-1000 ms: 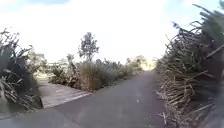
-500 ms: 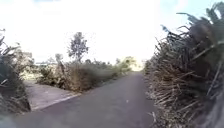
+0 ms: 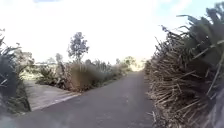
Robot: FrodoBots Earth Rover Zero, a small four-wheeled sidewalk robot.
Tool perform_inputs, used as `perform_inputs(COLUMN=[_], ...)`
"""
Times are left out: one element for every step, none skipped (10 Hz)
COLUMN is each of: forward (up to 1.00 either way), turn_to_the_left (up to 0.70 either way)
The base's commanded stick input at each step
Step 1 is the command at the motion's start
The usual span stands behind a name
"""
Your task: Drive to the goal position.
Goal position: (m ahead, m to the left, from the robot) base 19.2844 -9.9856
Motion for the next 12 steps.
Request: perform_inputs(forward=[0.70, 0.70, 0.70, 0.70, 0.70, 0.70, 0.70, 0.70, 0.70, 0.70, 0.70, 0.70], turn_to_the_left=[0.00, 0.00, 0.00, 0.00, 0.00, 0.00, 0.00, 0.00, 0.00, 0.00, 0.00, 0.00])
